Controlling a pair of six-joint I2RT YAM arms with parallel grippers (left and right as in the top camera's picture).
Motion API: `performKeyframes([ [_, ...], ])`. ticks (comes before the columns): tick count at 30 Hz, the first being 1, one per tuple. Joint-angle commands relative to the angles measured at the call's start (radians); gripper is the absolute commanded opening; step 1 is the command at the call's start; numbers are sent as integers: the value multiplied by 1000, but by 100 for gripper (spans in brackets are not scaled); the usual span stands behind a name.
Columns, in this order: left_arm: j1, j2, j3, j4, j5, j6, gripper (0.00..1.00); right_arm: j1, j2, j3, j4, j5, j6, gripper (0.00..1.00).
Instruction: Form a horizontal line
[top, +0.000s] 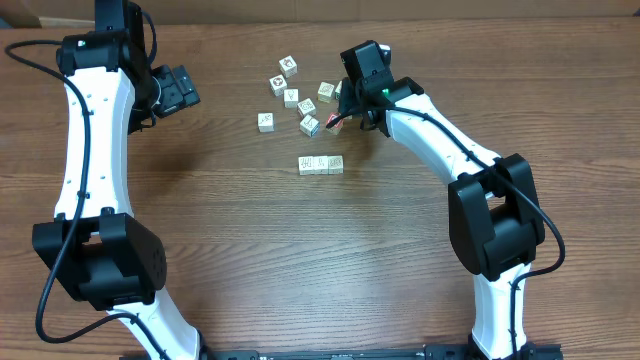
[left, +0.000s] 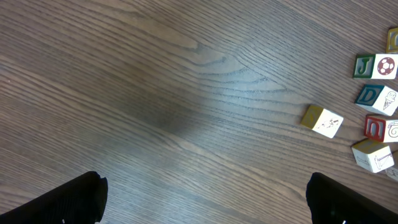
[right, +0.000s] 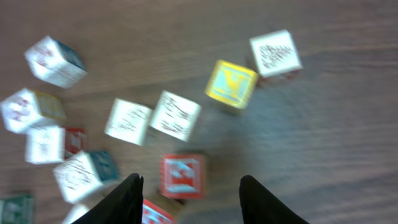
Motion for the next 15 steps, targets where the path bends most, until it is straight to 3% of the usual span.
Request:
performKeyframes([
  [1,-13,-5,6,1,5,-7,100,9,-9,-3,40,-39,0,47],
  [9,-13,-5,6,2,4,-7,100,11,68,-3,88,-38,-1,49],
  [15,-13,-5,6,2,5,-7,100,11,127,-3,95,18,-5,55],
])
